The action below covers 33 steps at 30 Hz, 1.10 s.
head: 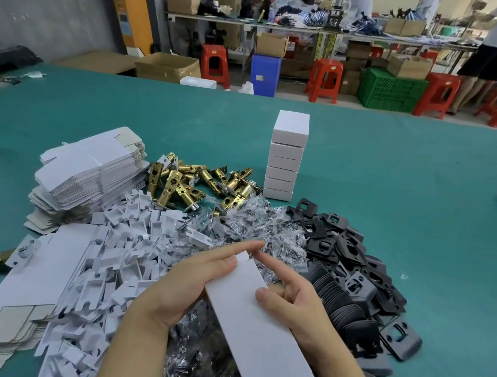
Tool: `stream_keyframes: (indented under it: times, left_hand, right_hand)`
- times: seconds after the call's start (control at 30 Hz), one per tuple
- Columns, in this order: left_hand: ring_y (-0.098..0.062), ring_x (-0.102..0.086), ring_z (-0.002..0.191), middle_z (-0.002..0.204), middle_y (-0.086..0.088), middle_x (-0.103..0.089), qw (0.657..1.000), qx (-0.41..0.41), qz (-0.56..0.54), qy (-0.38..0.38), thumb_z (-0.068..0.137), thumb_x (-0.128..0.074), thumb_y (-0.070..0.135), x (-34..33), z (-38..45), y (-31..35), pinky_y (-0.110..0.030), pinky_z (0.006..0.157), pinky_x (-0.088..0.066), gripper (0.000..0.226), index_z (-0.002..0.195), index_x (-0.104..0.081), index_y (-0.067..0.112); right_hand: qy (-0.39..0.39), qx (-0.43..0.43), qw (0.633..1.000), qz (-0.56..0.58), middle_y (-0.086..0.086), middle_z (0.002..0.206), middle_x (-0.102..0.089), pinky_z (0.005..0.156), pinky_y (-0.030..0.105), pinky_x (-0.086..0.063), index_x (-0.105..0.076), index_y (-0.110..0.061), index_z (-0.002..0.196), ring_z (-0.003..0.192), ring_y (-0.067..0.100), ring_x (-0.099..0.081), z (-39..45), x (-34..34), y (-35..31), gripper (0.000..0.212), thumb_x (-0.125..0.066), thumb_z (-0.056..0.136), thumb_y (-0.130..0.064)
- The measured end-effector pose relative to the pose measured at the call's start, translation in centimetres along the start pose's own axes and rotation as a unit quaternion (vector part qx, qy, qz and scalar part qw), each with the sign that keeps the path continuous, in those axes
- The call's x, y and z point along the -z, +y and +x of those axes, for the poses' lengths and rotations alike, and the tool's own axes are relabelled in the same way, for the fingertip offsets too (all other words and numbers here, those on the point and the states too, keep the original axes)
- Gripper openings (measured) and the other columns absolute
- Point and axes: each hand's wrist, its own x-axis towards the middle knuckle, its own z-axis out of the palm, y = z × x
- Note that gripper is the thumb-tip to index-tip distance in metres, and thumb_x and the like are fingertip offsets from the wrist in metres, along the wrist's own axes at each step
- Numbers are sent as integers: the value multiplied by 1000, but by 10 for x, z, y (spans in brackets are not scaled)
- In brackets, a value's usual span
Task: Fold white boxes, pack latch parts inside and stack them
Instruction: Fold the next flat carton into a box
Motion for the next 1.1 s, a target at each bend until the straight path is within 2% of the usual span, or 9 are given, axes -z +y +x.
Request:
stream_keyframes:
  times: [0.2,0.33,0.43,0.53,0.63,0.73,0.87,0.93,1.1]
  left_hand:
    - [-24,-65,122,136,2,-66,1000,5,13,-7,97,-51,38,0,0,1,-50,108,-49,41,137,-61,46]
    - [-18,-58,131,146,11,-58,999,-2,26,-25,98,-48,45,0,-2,2,-49,114,-43,42,139,-58,49]
    - [-14,-53,136,151,20,-51,999,-10,37,-36,96,-44,64,-3,-3,4,-49,117,-37,47,141,-52,54]
    - [5,-37,143,152,34,-40,995,-30,74,-64,90,-48,72,-4,-3,7,-36,118,-28,55,144,-44,60]
    - [18,-37,135,148,44,-37,991,-27,100,-82,88,-52,68,-6,-4,11,-24,107,-33,55,142,-41,65]
    - [13,-45,132,146,45,-39,991,-21,105,-80,86,-57,64,-8,-6,11,-28,108,-42,56,139,-42,67]
    - [16,-49,126,141,49,-40,991,-21,109,-75,85,-59,65,-11,-8,13,-24,100,-46,55,137,-42,70]
    - [9,-57,121,139,46,-45,992,-14,105,-64,89,-58,60,-13,-7,12,-26,97,-51,51,136,-44,69]
    - [-11,-67,92,115,14,-70,997,-18,51,54,95,-58,45,-16,2,9,-22,72,-52,35,129,-62,56]
  right_hand:
    - [-2,1,1000,3,-5,56,-61,45,19,-45,-46,-26,150,45,9,-58,-2,0,1,65,-67,91,-12]
    - [-6,-4,1000,8,1,66,-70,48,23,-51,-48,-27,148,53,13,-68,-1,0,-1,62,-69,91,-16]
    - [1,-10,1000,20,6,74,-74,52,26,-54,-53,-29,144,60,18,-72,1,1,-2,65,-77,84,-25]
    - [8,-10,1000,19,3,73,-74,52,25,-54,-55,-28,143,59,16,-71,2,1,-1,68,-78,79,-31]
    - [14,-3,1000,25,11,81,-75,57,30,-56,-66,-39,132,64,22,-71,3,0,0,58,-80,76,-34]
    - [22,-3,999,36,19,94,-77,62,34,-59,-70,-41,125,75,29,-75,3,-1,-1,51,-80,75,-34]
    - [27,-4,999,45,19,94,-78,61,33,-59,-70,-35,125,76,28,-76,3,1,-1,45,-75,82,-23]
    - [39,-8,999,38,18,96,-78,63,33,-60,-65,-28,129,77,28,-76,4,2,0,47,-71,83,-20]
    - [84,15,996,17,5,102,-78,61,28,-55,-76,-32,116,77,18,-71,8,-1,3,26,-65,92,-34]
